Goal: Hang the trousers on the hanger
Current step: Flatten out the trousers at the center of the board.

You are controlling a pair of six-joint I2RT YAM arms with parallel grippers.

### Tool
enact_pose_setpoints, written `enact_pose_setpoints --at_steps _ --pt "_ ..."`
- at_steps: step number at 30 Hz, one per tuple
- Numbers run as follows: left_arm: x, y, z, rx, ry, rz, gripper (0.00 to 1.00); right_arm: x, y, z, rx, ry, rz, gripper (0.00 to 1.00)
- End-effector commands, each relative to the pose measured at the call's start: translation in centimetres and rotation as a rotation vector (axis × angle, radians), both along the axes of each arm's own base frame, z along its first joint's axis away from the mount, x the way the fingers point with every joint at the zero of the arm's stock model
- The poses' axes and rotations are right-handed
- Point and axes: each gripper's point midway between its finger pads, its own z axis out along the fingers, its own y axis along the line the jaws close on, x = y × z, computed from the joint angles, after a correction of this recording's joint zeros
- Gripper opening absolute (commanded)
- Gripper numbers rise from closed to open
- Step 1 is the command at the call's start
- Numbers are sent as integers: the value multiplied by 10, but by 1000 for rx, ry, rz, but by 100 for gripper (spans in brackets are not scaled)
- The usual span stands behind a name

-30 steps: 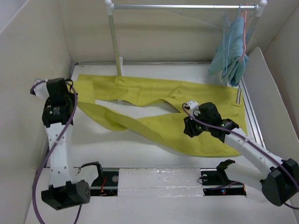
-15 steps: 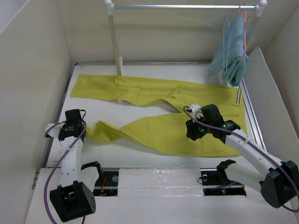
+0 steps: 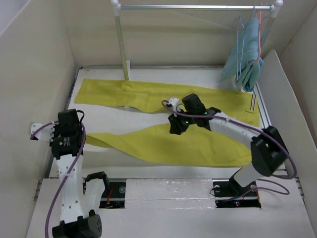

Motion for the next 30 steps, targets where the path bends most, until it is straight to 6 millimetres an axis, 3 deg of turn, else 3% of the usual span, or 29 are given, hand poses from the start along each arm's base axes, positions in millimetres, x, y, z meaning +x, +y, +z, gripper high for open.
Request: enact_pose_setpoints --at_steps 1,2,3,4,6,7,8,10,13,15,16,18,20,21,24,26,27,28,29,30 --pt "-40 5 -21 21 115 83 0 21 82 28 141 -142 202 48" --pt "-45 4 -19 8 75 118 1 25 92 21 133 -135 219 50" --pt "-45 1 -18 2 67 99 8 31 99 15 126 -120 229 52" --pt "-46 -3 -12 -10 33 83 30 35 118 1 127 -95 273 53" --pt "-45 -6 0 -7 -7 51 45 41 131 -13 107 -65 291 56" --pt "-46 -8 13 -2 -41 38 56 44 144 -5 120 -67 320 59" --pt "-49 -8 22 9 -67 36 62 42 151 -25 94 -43 347 60" --pt "-51 -4 49 66 -106 19 65 42 159 -33 74 -34 358 62" --pt "-43 -7 67 97 -136 -39 61 37 168 -48 97 28 392 62" --pt "-31 -11 63 89 -139 -93 61 30 170 -62 88 60 406 62" --pt "-12 -20 47 70 -108 -188 61 26 172 -66 75 61 415 60" --pt "1 -28 26 22 -81 -239 61 18 170 -79 52 82 424 54" --pt "21 -40 -5 -33 -44 -330 61 12 168 -83 57 105 439 14" --pt "23 -43 -15 -60 -34 -337 61 12 167 -86 53 100 434 4" --pt "41 -55 -40 -107 -13 -415 60 35 167 -60 96 24 377 0" --pt "52 -56 -35 -115 -15 -430 60 63 156 -18 164 -49 277 0" --pt "60 -55 -16 -97 -55 -441 60 78 157 7 230 -122 254 0" --pt "73 -54 5 -75 -78 -452 59 92 138 56 312 -195 206 0" --pt "73 -54 5 -72 -76 -455 59 92 138 56 313 -196 205 0" --pt "79 -54 36 -41 -132 -460 59 96 132 71 332 -235 194 0"
